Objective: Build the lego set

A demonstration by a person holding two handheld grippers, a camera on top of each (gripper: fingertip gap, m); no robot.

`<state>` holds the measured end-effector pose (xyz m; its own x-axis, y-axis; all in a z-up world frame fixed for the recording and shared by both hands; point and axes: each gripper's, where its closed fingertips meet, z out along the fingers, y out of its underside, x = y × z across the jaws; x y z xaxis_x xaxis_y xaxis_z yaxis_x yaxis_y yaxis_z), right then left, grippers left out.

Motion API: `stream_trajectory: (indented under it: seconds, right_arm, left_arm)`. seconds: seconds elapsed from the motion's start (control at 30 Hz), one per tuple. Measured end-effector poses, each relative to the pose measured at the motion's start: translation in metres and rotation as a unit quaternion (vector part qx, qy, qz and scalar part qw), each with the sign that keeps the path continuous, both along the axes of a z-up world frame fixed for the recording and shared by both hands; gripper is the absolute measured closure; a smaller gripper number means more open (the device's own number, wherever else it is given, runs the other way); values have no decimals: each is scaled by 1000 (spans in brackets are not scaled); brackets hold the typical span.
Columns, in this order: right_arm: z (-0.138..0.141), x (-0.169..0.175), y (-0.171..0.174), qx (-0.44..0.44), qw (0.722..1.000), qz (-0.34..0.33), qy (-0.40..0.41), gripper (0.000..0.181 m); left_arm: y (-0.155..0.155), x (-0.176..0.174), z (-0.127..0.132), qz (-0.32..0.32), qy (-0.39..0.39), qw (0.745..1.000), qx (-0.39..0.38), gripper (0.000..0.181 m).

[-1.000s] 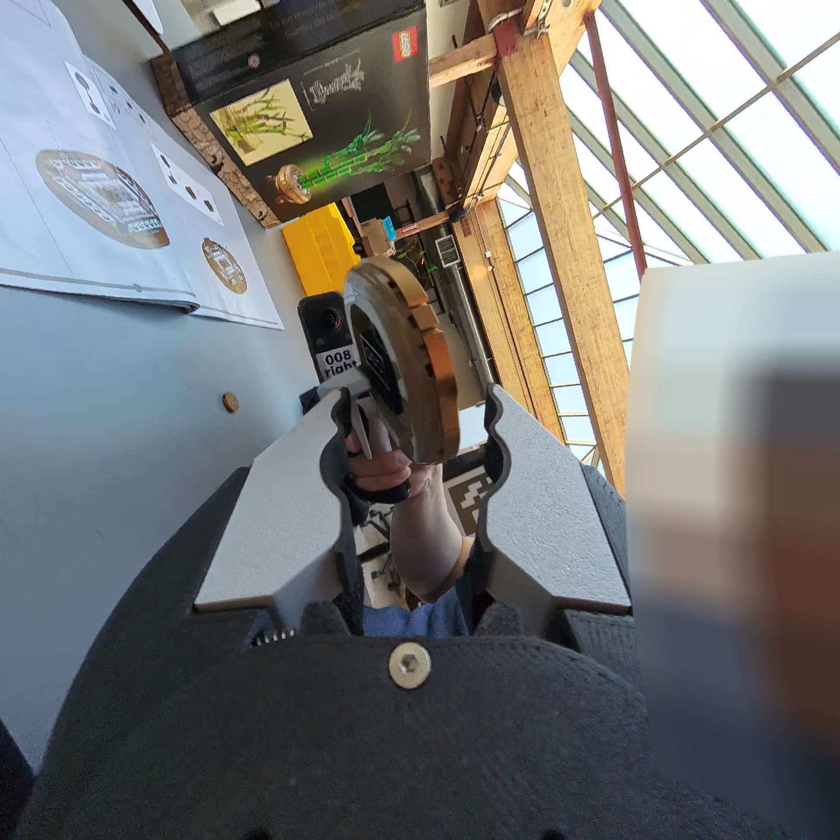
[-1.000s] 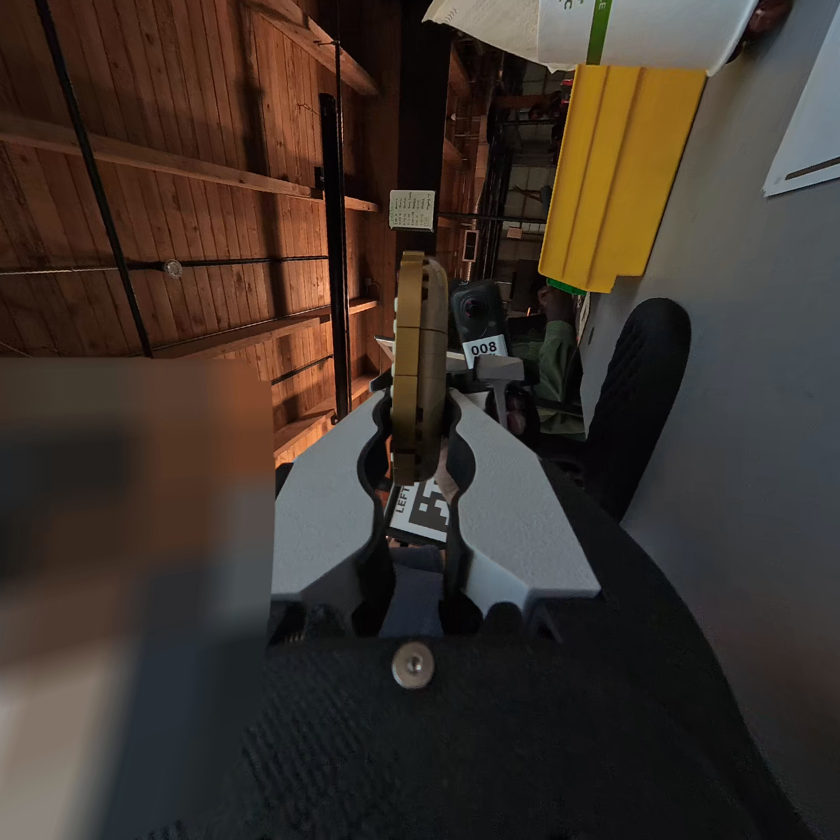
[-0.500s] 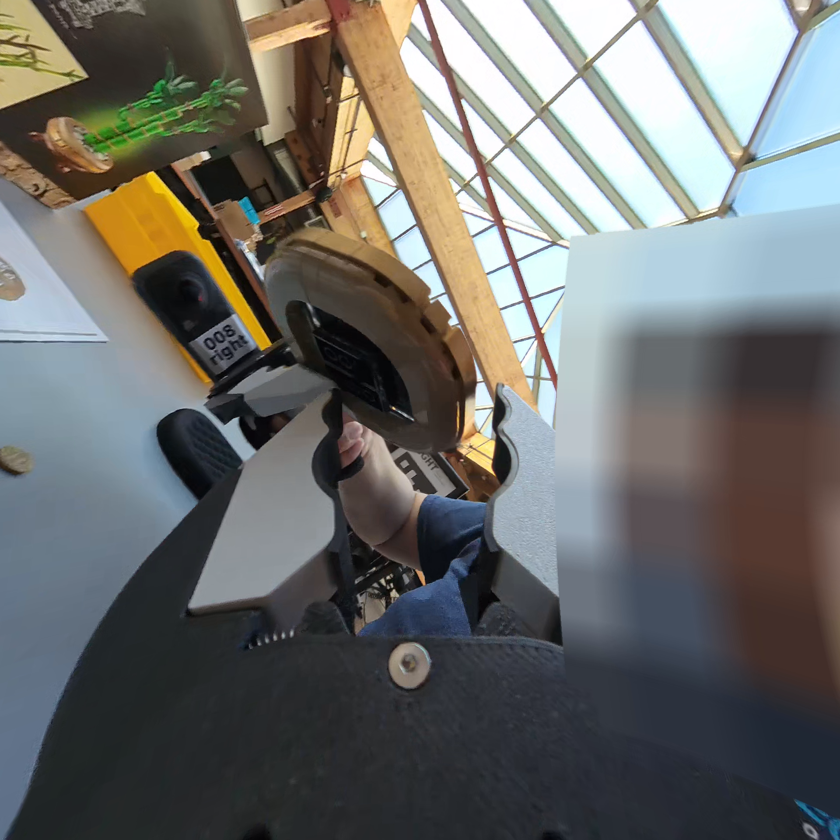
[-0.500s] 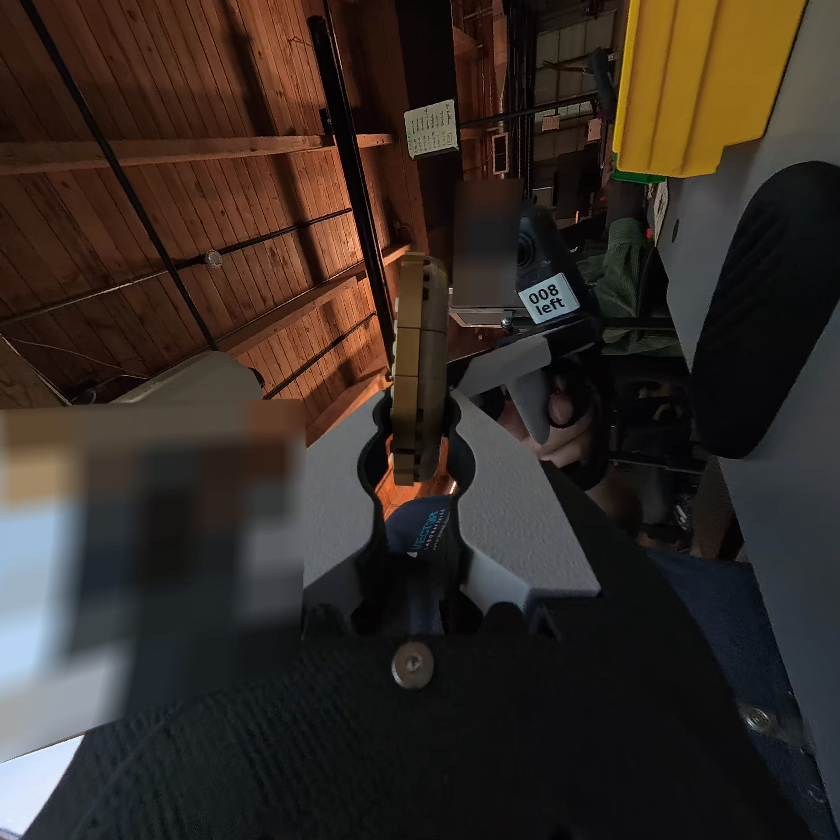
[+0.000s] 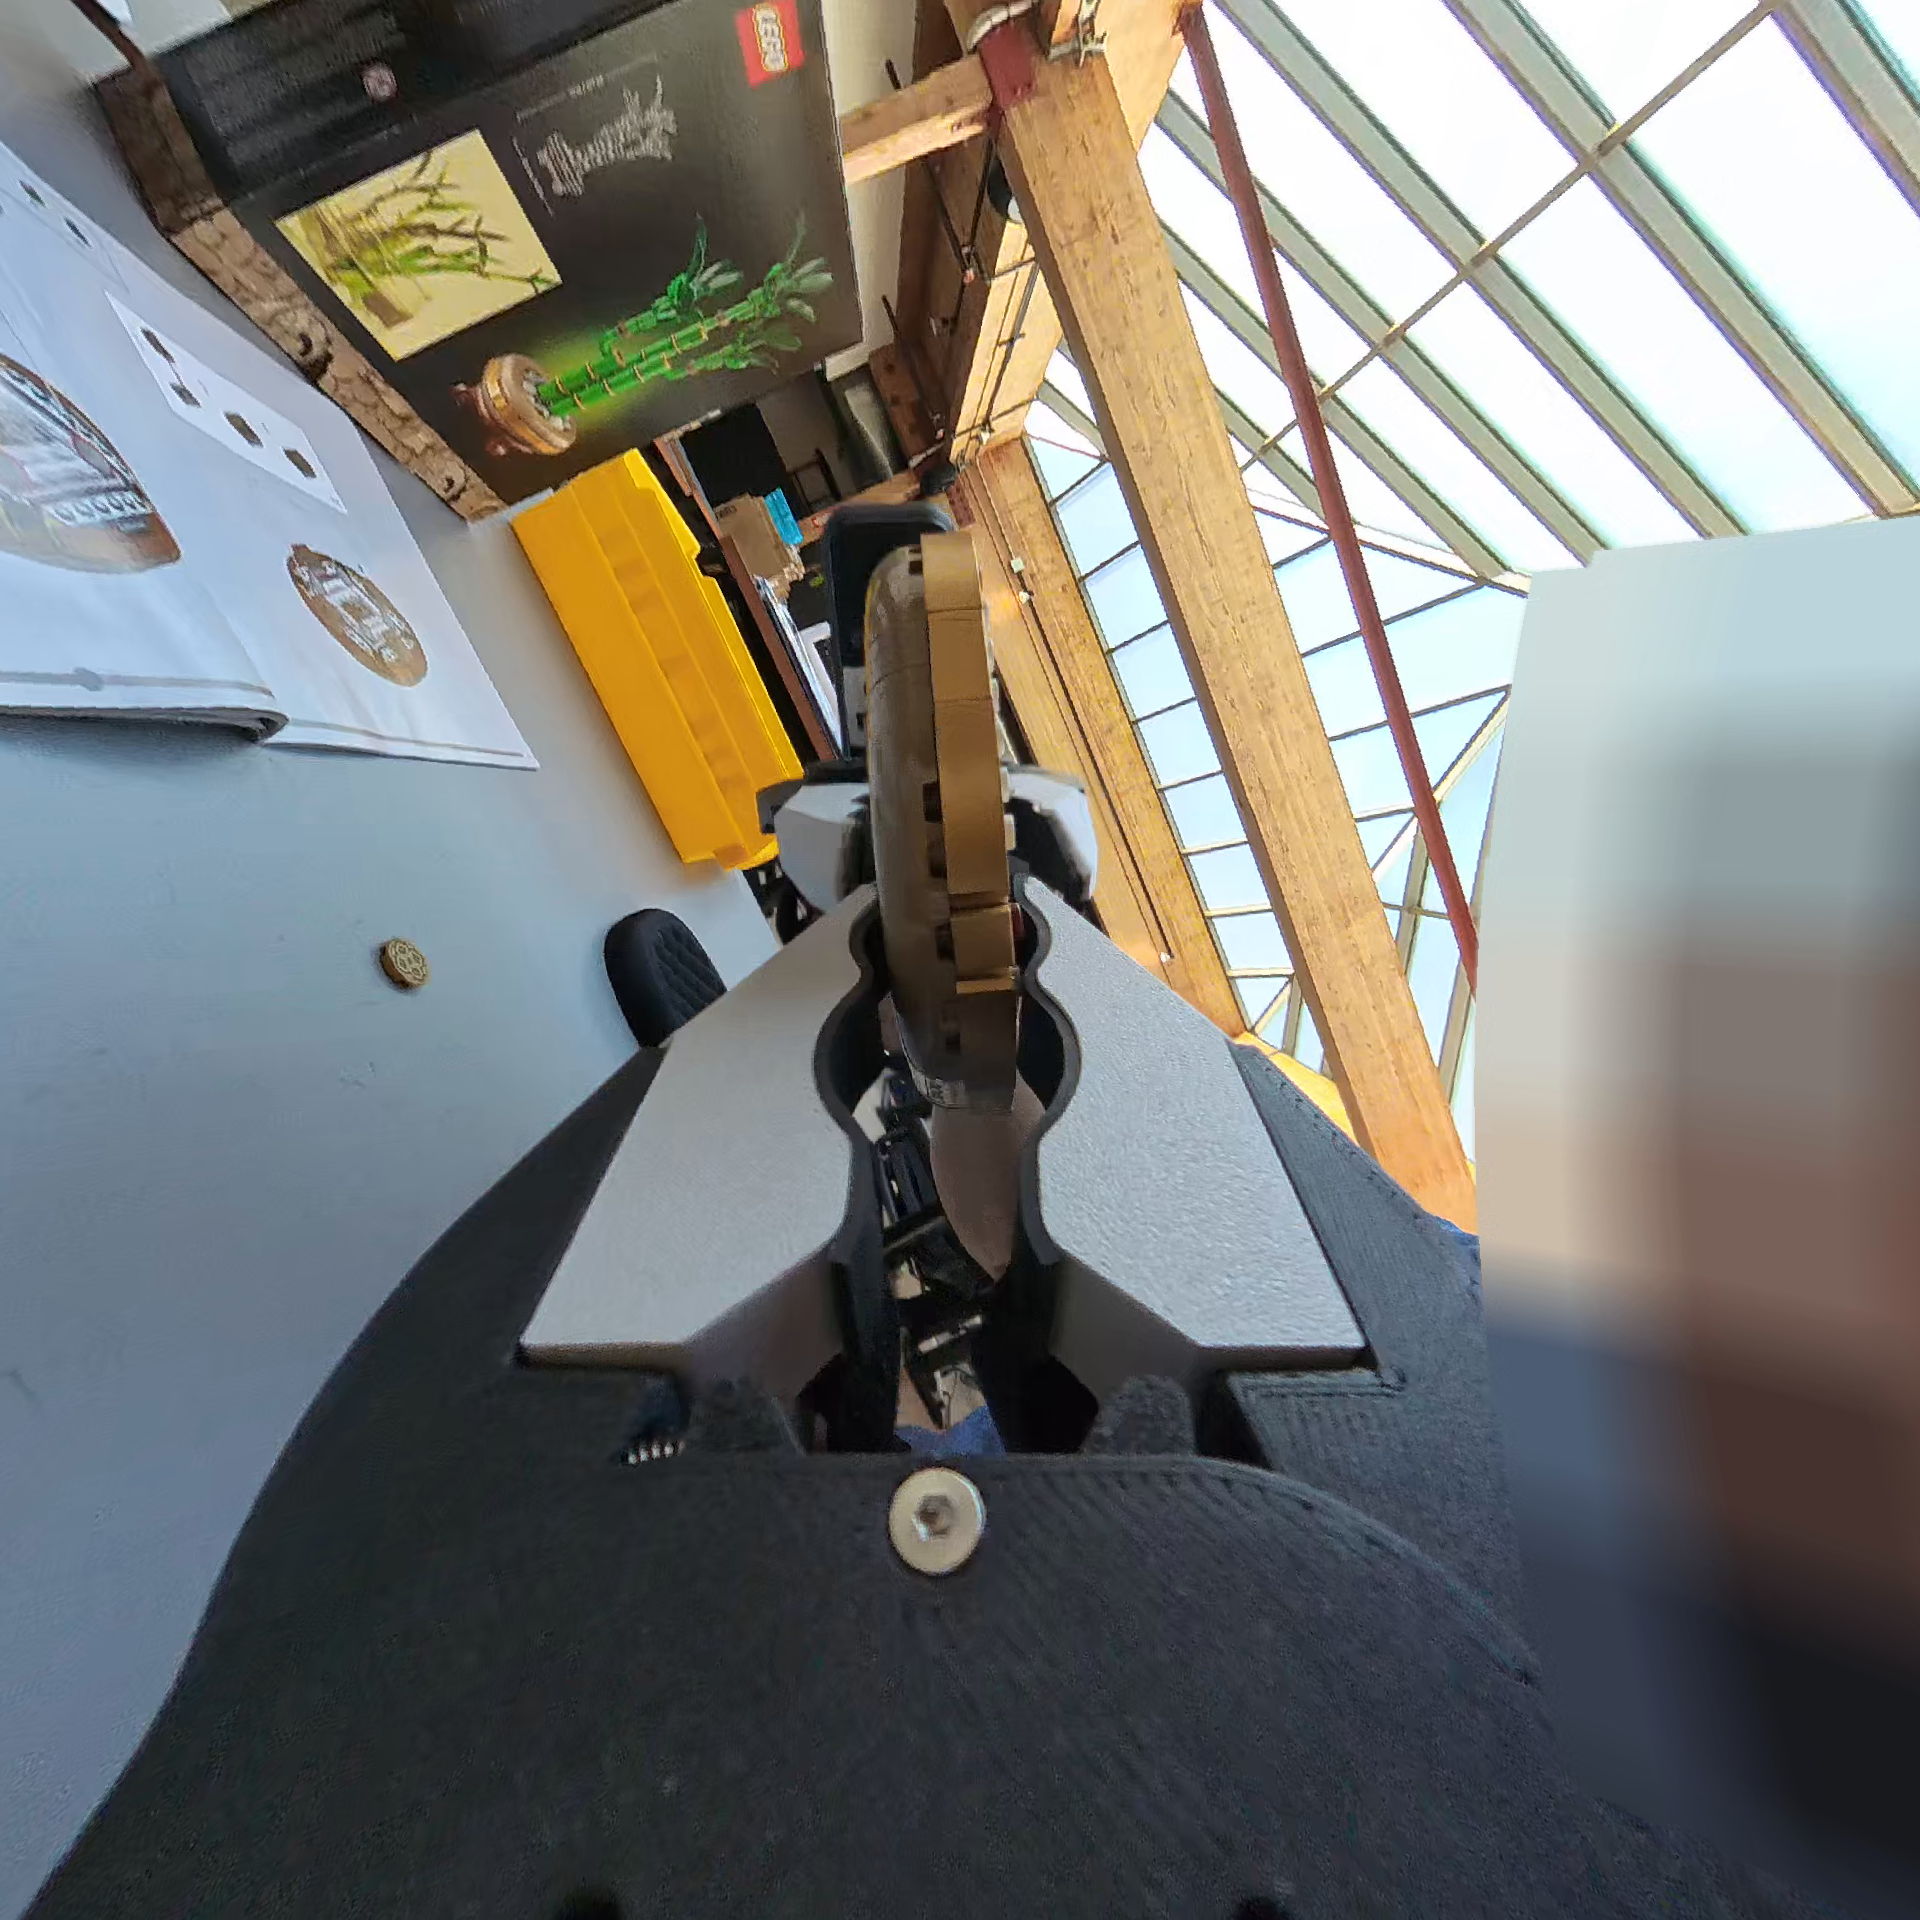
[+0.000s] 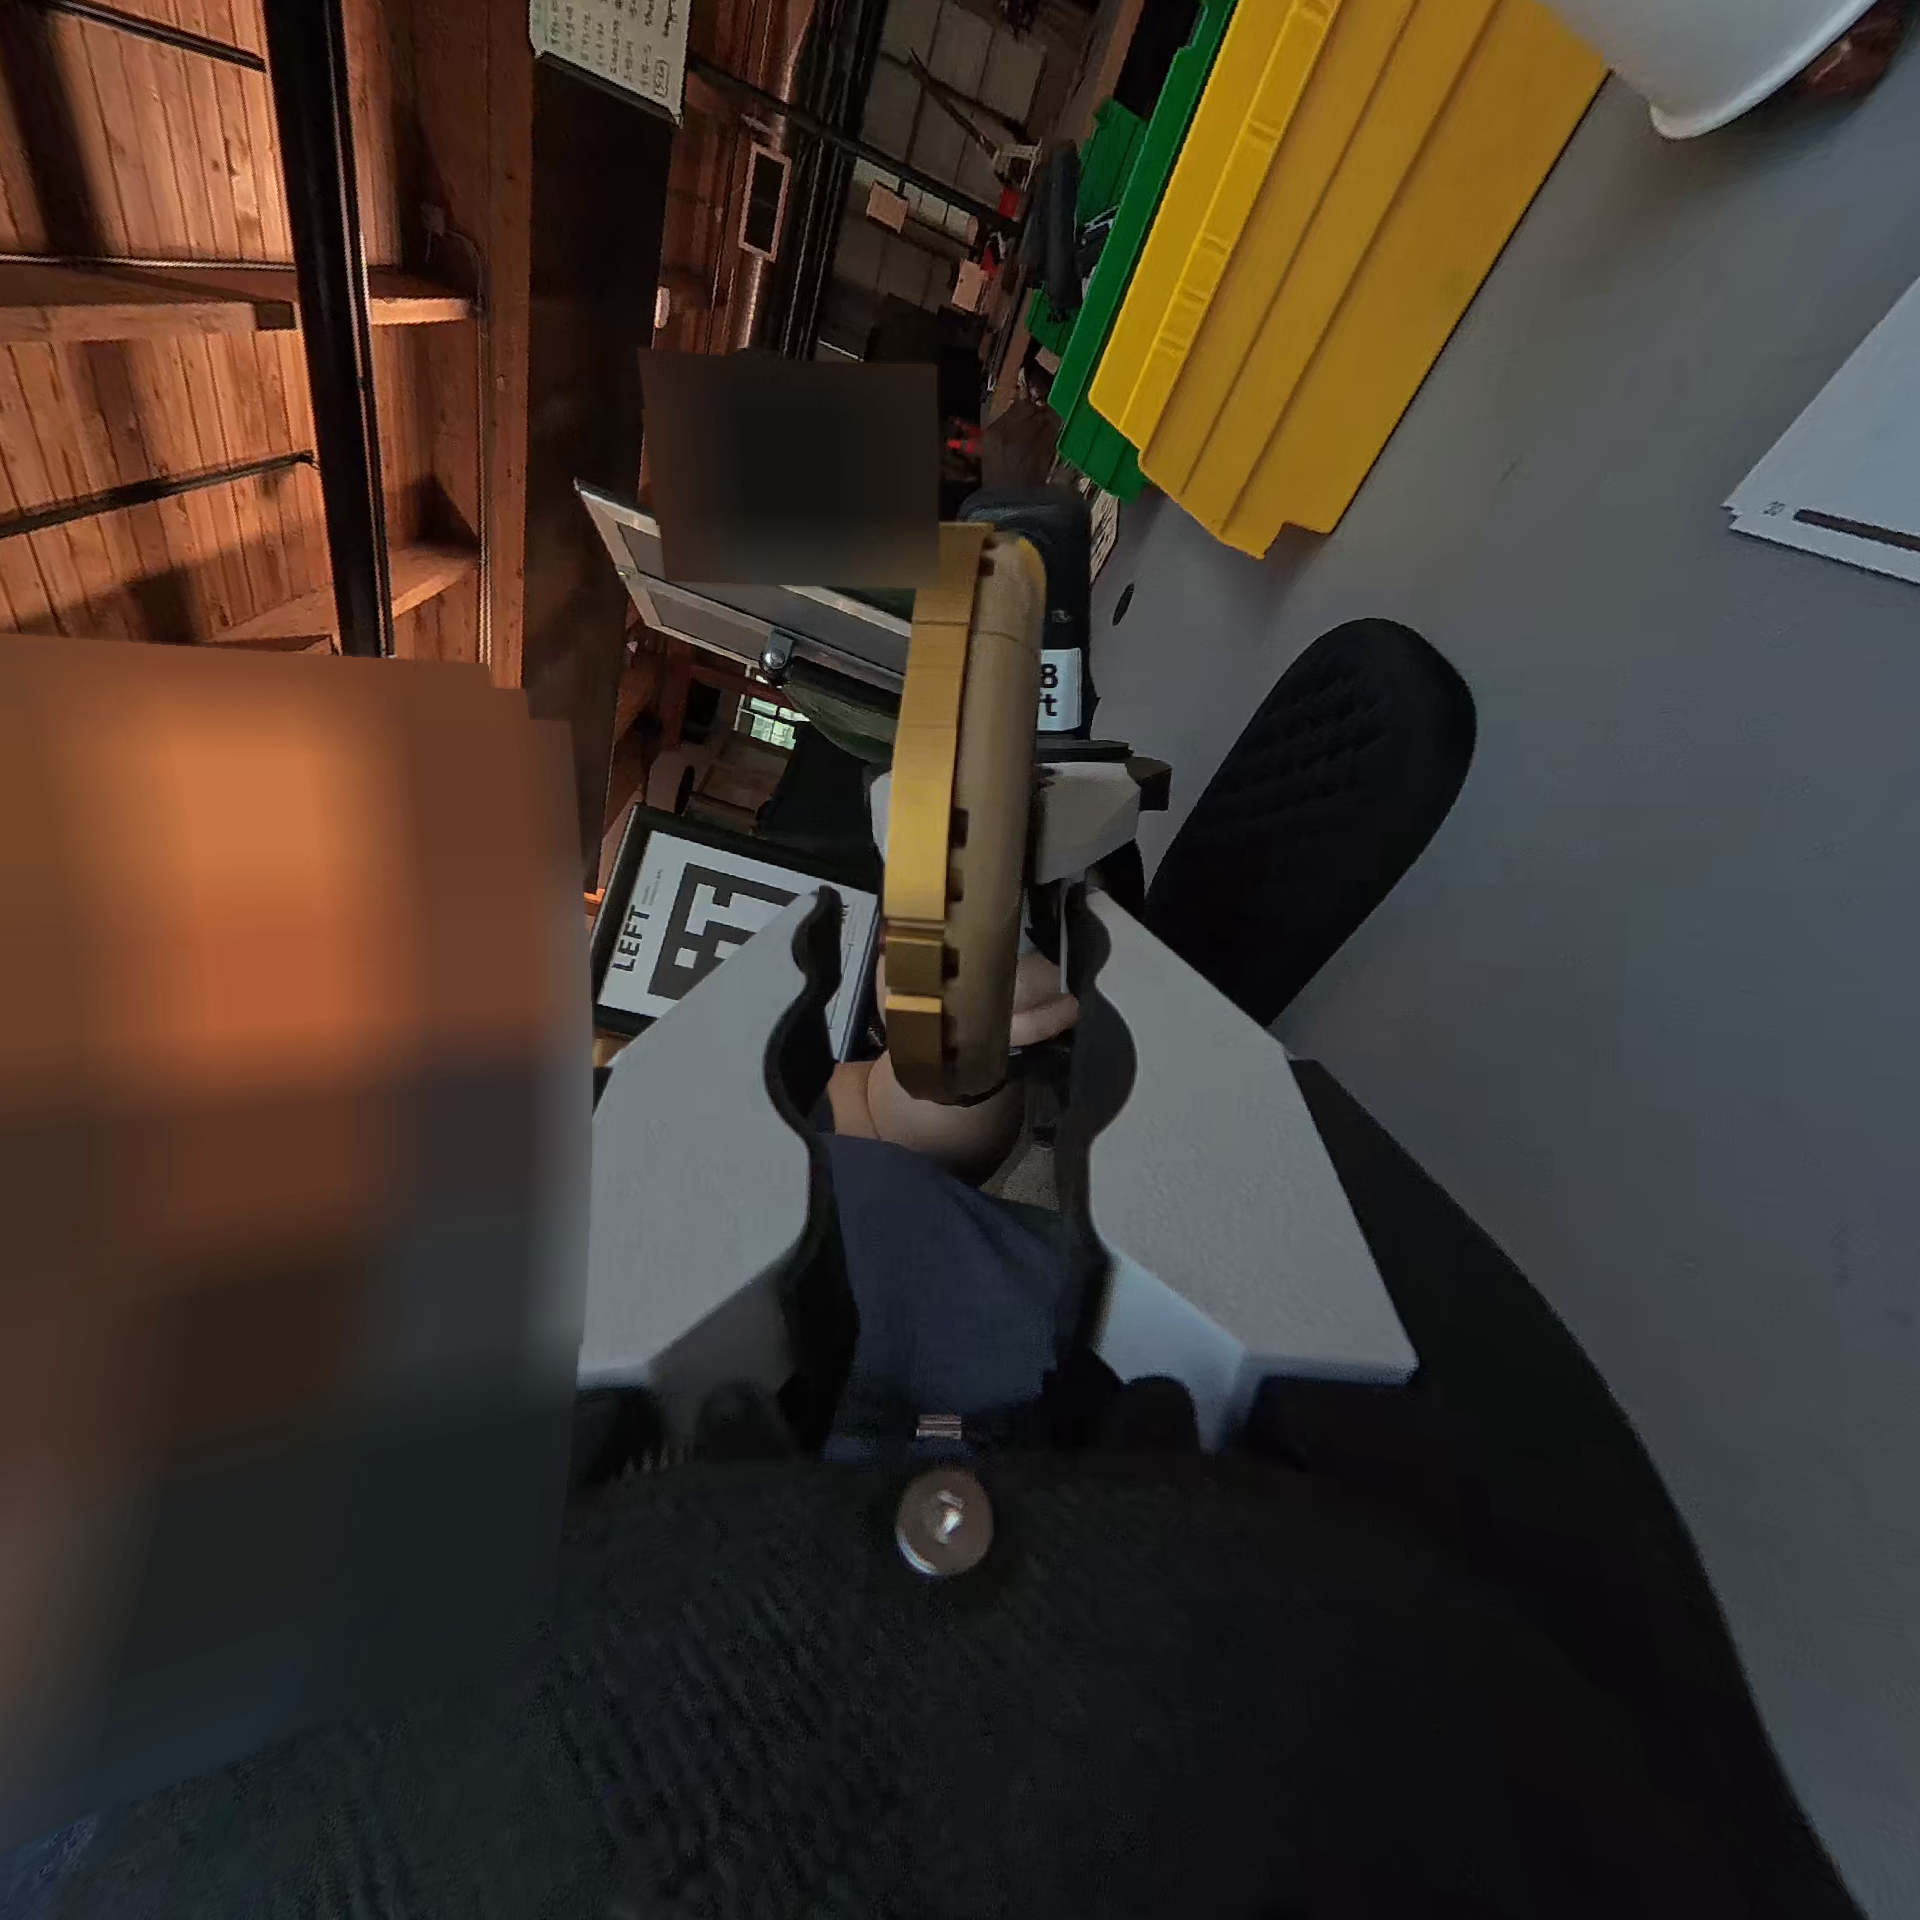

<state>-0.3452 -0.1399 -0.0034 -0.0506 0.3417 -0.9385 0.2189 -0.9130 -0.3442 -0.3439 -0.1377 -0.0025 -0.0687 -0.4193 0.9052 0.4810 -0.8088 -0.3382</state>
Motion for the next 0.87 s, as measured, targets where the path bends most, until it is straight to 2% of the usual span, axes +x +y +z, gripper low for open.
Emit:
stream_trajectory:
  seconds: [0.03, 0.17, 0.27, 0.5, 0.77, 0.87]
  right_arm:
    - [-3, -3, -1, 14, 1000, -11, -3, 141]
    - [-7, -8, 3, 58, 997, -54, 1, 160]
    - [-6, -8, 5, 59, 996, -63, 10, 160]
    - [-7, -6, 0, 71, 997, -35, 20, 162]
    - [-12, -9, 0, 75, 997, -21, 19, 162]
    - [-8, -9, 0, 61, 997, -17, 37, 162]
  left_arm:
    - [2, -2, 0, 16, 8, 1000, 4, 162]
    - [6, -3, 0, 52, 51, 997, 30, 162]
    - [8, -3, 0, 65, 64, 995, 36, 163]
    - [5, -1, 1, 71, 94, 992, 49, 164]
    - [7, -3, -4, 87, 101, 991, 34, 164]
    - [7, -5, 1, 44, 37, 998, 12, 161]
